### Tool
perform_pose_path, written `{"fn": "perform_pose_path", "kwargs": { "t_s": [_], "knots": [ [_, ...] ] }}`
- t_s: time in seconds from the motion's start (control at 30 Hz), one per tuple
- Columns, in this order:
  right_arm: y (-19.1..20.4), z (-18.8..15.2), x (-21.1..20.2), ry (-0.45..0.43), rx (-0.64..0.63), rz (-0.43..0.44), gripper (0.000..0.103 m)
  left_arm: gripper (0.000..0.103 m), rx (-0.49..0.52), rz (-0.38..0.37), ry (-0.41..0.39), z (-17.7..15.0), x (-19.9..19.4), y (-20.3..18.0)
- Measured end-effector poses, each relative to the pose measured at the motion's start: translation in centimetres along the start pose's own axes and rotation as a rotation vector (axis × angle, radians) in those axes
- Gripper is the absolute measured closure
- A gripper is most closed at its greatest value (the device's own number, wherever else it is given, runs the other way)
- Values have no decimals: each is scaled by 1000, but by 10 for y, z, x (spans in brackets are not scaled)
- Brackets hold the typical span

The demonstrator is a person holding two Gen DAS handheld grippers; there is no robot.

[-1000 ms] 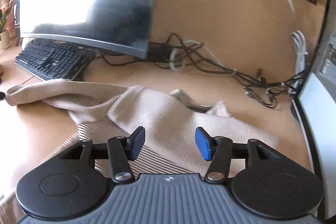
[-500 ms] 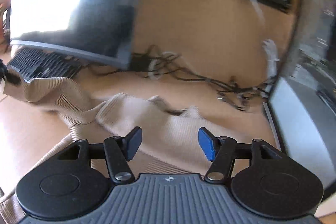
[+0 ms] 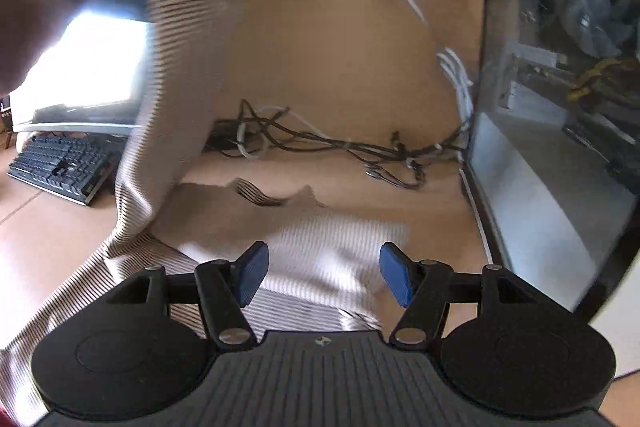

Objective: Fold clothes

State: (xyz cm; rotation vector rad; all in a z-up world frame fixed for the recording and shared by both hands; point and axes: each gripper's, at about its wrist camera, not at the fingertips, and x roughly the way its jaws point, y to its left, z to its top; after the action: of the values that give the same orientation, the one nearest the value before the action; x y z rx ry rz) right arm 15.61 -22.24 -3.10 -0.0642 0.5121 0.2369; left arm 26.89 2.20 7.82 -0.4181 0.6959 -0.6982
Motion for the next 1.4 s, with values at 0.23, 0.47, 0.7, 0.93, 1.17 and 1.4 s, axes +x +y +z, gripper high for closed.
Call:
{"fn": "perform_pose_path", "kwargs": {
  "t_s": [0.23, 0.47, 0.7, 0.93, 1.17, 1.4],
  "knots": [
    [-33, 0, 4, 26, 110, 50, 41, 8, -12, -9, -37, 7, 40, -27],
    [-35, 23, 56, 45, 161, 36, 41, 5, 12, 198, -59, -17, -8, 9],
    [-45, 20, 118, 170, 264, -11, 87, 5, 43, 422, 117, -90, 1, 52],
    [-44, 34, 68, 86, 196, -68, 95, 5, 63, 466, 172, -103, 7, 87],
    [-36, -6, 83, 163, 207, -142, 95, 5, 22, 463, 137, -83, -8, 99],
    [-6, 5, 47, 142, 232, -216, 54, 0, 82, 234, 143, -84, 2, 73]
  ]
}}
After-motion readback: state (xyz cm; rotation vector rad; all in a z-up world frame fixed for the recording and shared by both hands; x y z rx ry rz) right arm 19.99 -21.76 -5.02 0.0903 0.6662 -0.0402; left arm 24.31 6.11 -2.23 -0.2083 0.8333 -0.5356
